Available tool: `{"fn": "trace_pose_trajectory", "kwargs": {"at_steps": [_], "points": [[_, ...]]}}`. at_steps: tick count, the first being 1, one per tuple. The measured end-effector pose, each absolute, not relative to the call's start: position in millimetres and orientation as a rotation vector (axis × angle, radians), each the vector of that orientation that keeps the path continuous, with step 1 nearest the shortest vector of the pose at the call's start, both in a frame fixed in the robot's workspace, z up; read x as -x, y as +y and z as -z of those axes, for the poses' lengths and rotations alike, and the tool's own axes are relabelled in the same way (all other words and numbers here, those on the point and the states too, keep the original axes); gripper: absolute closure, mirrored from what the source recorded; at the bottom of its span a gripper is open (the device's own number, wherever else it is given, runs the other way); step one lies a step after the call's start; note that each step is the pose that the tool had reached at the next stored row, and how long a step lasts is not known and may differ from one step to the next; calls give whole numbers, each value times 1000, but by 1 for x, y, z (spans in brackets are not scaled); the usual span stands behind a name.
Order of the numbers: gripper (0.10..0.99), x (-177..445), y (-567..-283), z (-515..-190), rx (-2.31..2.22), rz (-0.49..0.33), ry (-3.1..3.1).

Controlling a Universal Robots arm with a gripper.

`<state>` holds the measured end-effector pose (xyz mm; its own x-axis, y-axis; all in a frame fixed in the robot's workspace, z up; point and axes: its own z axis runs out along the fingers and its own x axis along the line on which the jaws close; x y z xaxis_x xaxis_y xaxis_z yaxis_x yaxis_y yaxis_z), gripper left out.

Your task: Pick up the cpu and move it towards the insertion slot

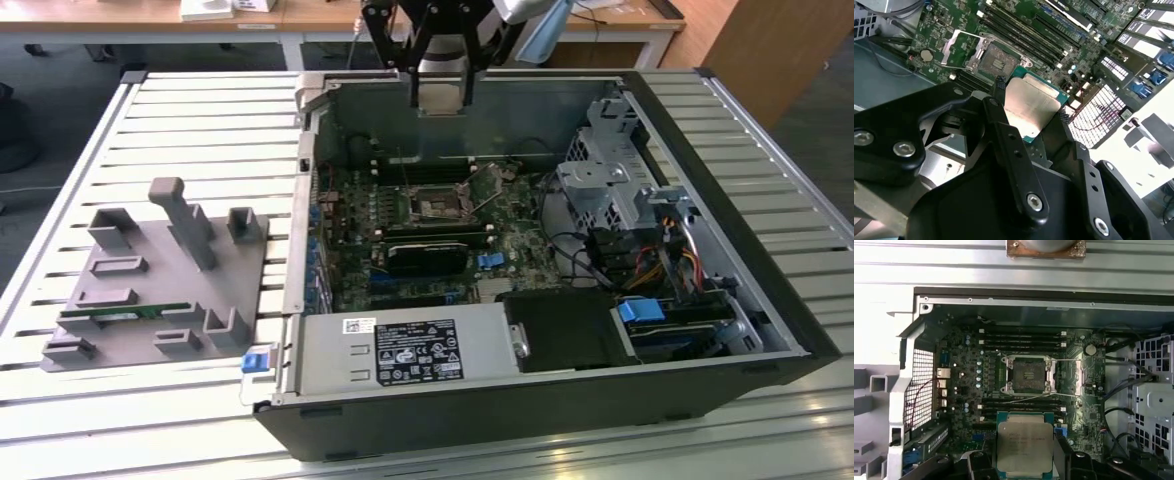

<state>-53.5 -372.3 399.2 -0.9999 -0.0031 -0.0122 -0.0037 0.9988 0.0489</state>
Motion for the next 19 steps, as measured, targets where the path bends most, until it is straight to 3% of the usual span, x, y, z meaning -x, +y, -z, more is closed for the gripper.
{"fn": "trace_pose_trajectory", "kwargs": {"at_steps": [19], "points": [[549,50,-342,-398,5,-76,3129]]}}
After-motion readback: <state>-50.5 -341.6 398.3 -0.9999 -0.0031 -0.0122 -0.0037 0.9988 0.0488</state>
